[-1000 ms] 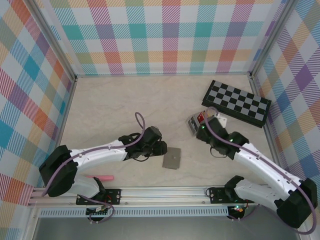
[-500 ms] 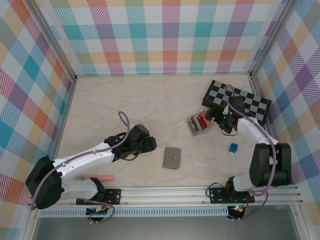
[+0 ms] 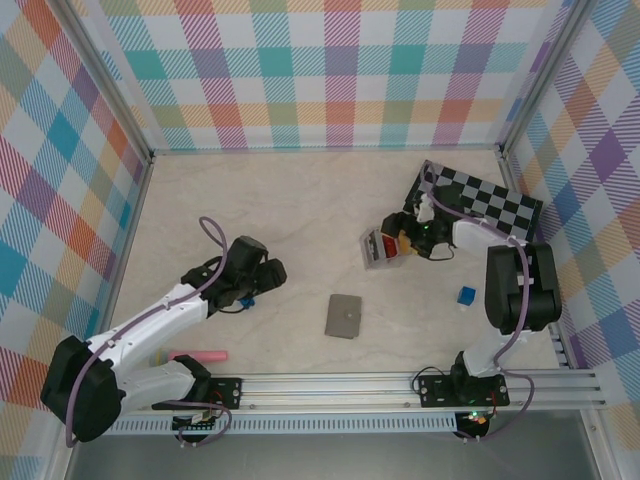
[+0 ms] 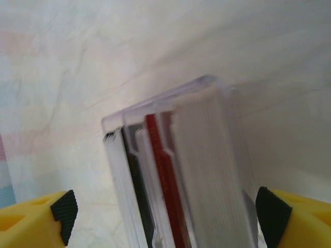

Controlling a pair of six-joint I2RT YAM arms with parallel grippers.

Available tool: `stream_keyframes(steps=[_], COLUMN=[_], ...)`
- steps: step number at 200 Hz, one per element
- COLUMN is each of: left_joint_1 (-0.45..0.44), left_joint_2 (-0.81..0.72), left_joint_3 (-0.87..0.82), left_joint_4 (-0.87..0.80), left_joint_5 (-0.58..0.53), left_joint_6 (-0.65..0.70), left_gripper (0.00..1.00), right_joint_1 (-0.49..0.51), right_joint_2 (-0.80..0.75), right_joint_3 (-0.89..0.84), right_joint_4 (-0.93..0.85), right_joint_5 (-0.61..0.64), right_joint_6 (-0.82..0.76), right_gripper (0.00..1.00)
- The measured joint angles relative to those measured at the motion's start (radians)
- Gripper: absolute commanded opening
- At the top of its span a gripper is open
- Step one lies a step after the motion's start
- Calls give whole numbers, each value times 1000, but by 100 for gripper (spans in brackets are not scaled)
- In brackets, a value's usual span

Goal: Put the credit cards into the card holder

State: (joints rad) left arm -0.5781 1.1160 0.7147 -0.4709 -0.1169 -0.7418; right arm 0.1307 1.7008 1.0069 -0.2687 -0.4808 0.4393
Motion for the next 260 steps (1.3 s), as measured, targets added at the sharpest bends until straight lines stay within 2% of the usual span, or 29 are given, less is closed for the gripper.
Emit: stream_keyframes(steps=[29, 38, 63, 102, 126, 147, 176, 199, 217, 237, 260], left_joint_1=[151, 204, 327, 439, 451, 452, 452, 453, 453, 453, 455], left_joint_2=[1, 3, 3, 13, 27, 92, 242, 325, 369, 424, 452], left_joint_3=[3, 6, 15, 14, -74, -160, -212, -248, -280, -325, -327], left_joint_4=[-10, -10, -1, 68, 294, 480, 733, 900, 1032, 1202, 1228], left_joint_5=[-23, -34, -90, -311, -456, -499, -478, -405, -332, -256, -212], left_joint_6=[84, 109, 167, 244, 363, 476, 575, 621, 658, 697, 710], left_gripper=[89, 94, 99, 100, 100, 100, 100, 100, 100, 100, 100], right_joint_1=[33, 29, -4, -68, -80, -82, -92, -97, -97, -97, -97], right_joint_2=[-37, -69, -175, -319, -329, -312, -275, -203, -176, -177, -177], right_joint_3=[3, 3, 2, -157, -337, -459, -529, -575, -606, -619, -619], right_joint_4=[-12, -26, -48, 129, 319, 461, 661, 890, 956, 1003, 1045], right_joint_5=[30, 84, 272, 631, 745, 753, 699, 633, 602, 623, 637], right_joint_6=[-55, -70, -109, -196, -251, -293, -349, -378, -396, -395, -395], right_gripper=[100, 100, 100, 100, 100, 100, 100, 100, 100, 100, 100])
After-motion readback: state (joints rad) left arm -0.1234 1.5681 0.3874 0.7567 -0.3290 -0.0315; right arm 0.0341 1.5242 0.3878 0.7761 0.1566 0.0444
